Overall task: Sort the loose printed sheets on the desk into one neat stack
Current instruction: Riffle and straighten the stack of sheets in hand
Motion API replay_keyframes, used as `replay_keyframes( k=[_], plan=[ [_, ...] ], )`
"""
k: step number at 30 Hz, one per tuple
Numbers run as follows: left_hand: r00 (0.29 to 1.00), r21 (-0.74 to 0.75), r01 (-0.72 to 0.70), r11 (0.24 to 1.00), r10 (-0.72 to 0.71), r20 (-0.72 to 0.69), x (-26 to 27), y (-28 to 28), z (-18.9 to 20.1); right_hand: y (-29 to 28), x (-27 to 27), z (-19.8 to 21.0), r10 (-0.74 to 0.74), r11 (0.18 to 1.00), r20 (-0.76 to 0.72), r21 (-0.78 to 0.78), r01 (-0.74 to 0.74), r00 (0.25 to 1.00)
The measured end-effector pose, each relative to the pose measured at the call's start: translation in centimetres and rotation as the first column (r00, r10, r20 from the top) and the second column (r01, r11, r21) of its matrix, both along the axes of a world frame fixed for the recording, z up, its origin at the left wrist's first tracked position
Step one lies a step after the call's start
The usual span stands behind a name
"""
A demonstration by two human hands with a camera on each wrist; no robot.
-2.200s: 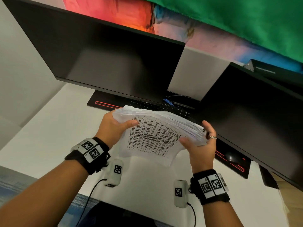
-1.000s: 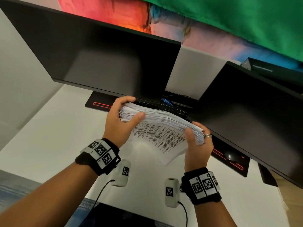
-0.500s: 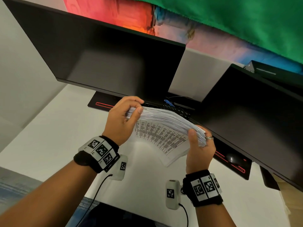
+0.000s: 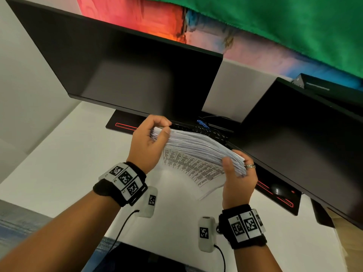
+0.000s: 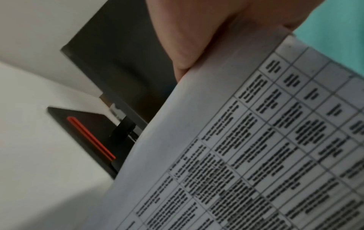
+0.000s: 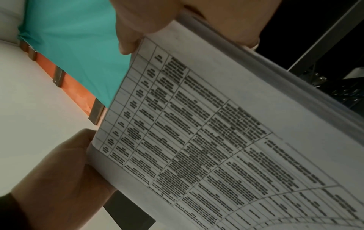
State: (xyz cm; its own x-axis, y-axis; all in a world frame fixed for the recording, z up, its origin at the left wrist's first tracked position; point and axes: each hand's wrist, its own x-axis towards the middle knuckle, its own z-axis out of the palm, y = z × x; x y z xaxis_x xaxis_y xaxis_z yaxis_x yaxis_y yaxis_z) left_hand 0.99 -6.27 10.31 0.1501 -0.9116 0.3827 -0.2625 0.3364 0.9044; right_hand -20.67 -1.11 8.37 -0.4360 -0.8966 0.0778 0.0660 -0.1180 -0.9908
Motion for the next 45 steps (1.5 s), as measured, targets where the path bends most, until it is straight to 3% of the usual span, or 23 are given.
replay_keyframes(
  k=[6, 10, 12, 15, 18, 21, 23, 25, 27, 29, 30, 32, 33, 35, 37, 40, 43, 45],
  plan=[
    [0.994, 0.046, -0.086, 0.995, 0.089, -0.062, -0.6, -0.2, 0.1, -0.6, 0.5, 0.2, -0.098, 0.995, -0.009, 0.007, 0.098, 0.995],
    [0.982, 0.068, 0.161, 0.985, -0.152, -0.113, 0.4, 0.2, 0.0, -1.1, 0.3, 0.3, -0.164, 0.985, 0.007, 0.052, 0.163, 0.987],
    [0.971, 0.084, 0.237, 0.968, -0.232, -0.063, 1.2, 0.1, -0.3, -1.1, 0.2, 0.5, -0.178, 0.983, 0.009, 0.050, 0.177, 0.984],
    [0.983, 0.084, 0.182, 0.980, -0.183, 0.000, 1.5, 0.1, -0.4, -0.7, 0.0, 0.8, -0.073, 0.997, -0.015, 0.021, 0.073, 0.997],
    [0.993, 0.166, 0.104, 0.981, -0.091, -0.081, 1.8, -0.4, -1.0, -0.2, -0.8, 0.6, 0.055, 0.998, -0.076, 0.027, -0.054, 0.996],
    [0.971, 0.324, 0.215, 0.921, -0.167, -0.170, 2.3, -0.9, -1.7, -0.3, -1.6, 0.9, 0.094, 0.995, -0.171, 0.052, -0.087, 0.981],
    [0.971, 0.411, 0.229, 0.882, -0.239, -0.027, 2.2, -1.1, -1.9, -0.6, -2.1, 1.2, 0.091, 0.995, -0.190, 0.046, -0.083, 0.978],
    [0.966, 0.406, 0.216, 0.888, -0.255, 0.044, 1.8, -1.3, -1.4, -0.8, -2.6, 1.7, 0.079, 0.997, -0.200, 0.019, -0.077, 0.977],
    [0.970, 0.326, 0.216, 0.920, -0.240, 0.033, 1.5, -1.5, 0.0, -1.1, -3.5, 2.1, 0.064, 0.998, -0.245, -0.007, -0.068, 0.967],
    [0.965, 0.202, 0.192, 0.960, -0.223, 0.141, 1.3, -1.6, 2.3, -1.2, -4.4, 3.0, 0.075, 0.997, -0.342, 0.047, -0.063, 0.937],
    [0.951, 0.150, 0.186, 0.971, -0.216, 0.220, 1.1, -1.6, 3.7, -1.3, -4.6, 3.7, 0.115, 0.992, -0.448, 0.100, -0.078, 0.887],
    [0.887, 0.069, 0.218, 0.974, -0.227, 0.402, 0.6, -1.5, 6.3, -1.7, -4.0, 5.4, 0.249, 0.967, -0.656, 0.212, -0.143, 0.712],
    [0.832, 0.038, 0.243, 0.969, -0.228, 0.506, 0.4, -1.4, 7.4, -2.1, -3.3, 6.0, 0.314, 0.949, -0.678, 0.243, -0.200, 0.665],
    [0.701, -0.001, 0.286, 0.958, -0.208, 0.682, -0.1, -1.3, 8.9, -2.9, -1.3, 7.0, 0.405, 0.913, -0.633, 0.244, -0.326, 0.660],
    [0.652, -0.008, 0.308, 0.952, -0.204, 0.730, -0.3, -1.2, 9.5, -3.5, 0.2, 7.0, 0.396, 0.913, -0.650, 0.203, -0.354, 0.648],
    [0.727, -0.006, 0.259, 0.966, -0.191, 0.659, 1.1, -1.6, 8.7, -4.0, 0.2, 5.8, 0.390, 0.920, -0.596, 0.220, -0.324, 0.702],
    [0.728, -0.078, -0.019, 0.997, 0.068, 0.683, 4.6, -1.6, 4.9, -3.8, -1.2, 4.3, 0.388, 0.916, -0.383, 0.262, -0.305, 0.838],
    [0.864, 0.037, -0.199, 0.979, 0.157, 0.478, 6.7, -0.6, 1.9, -3.3, -2.0, 3.6, 0.374, 0.910, -0.206, 0.267, -0.316, 0.904]
  ],
)
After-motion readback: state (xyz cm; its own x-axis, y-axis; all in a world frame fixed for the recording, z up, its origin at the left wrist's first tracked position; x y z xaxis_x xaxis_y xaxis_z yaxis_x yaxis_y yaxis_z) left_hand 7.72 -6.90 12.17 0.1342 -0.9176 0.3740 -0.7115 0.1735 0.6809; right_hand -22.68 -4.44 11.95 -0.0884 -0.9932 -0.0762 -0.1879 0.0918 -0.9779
